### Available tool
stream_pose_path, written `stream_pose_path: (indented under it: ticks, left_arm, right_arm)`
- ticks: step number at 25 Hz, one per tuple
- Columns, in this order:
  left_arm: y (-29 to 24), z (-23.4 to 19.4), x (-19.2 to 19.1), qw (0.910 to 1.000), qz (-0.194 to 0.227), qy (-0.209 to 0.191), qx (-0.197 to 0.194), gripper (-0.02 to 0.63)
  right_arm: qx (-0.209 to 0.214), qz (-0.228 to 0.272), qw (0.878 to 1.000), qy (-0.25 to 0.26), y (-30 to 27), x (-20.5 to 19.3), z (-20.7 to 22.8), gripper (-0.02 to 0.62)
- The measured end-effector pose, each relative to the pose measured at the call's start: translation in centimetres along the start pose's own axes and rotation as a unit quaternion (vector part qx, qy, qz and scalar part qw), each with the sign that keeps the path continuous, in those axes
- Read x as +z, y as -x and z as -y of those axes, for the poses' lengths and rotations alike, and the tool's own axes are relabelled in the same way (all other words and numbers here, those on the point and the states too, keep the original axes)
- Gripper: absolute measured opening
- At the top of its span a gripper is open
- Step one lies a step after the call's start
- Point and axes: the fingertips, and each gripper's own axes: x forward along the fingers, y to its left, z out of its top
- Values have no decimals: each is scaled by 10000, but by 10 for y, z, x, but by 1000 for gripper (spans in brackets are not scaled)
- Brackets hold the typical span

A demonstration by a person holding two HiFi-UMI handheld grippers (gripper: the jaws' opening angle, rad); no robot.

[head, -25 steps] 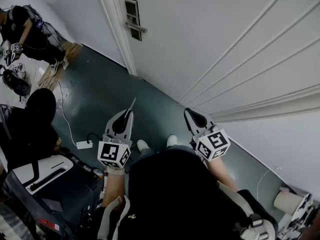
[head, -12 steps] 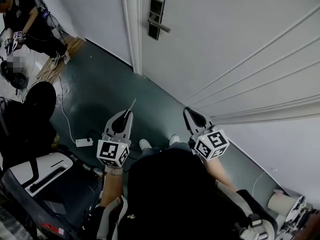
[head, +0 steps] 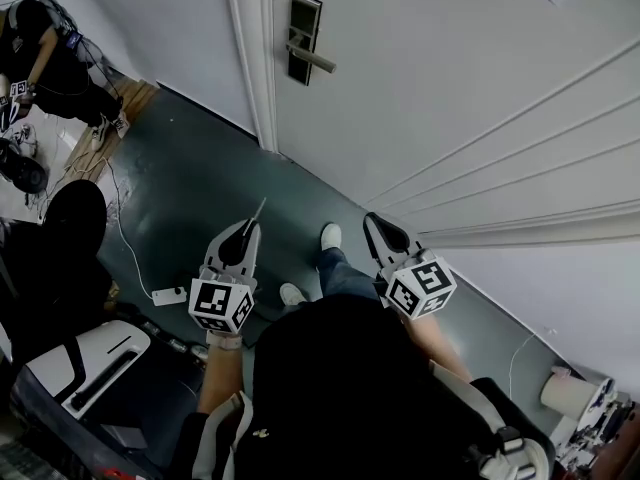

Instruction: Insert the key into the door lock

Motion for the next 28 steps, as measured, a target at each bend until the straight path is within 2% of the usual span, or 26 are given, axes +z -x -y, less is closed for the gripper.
stream_pose_path:
  ticks: [9,16,28]
  left_arm:
    - [-86,-14,33,9999,-36,-137,100,26]
    - [-145,-20,51,9994,-87,-100,321,26]
    - [-198,-28,67,9948,213,610,786,26]
  right_arm:
    - [206,146,9996,-146,-56,39,69,17]
    - [648,124,9977,-140,-94,64,107,17]
    - [1348,69,9908,28,-122,89,139,17]
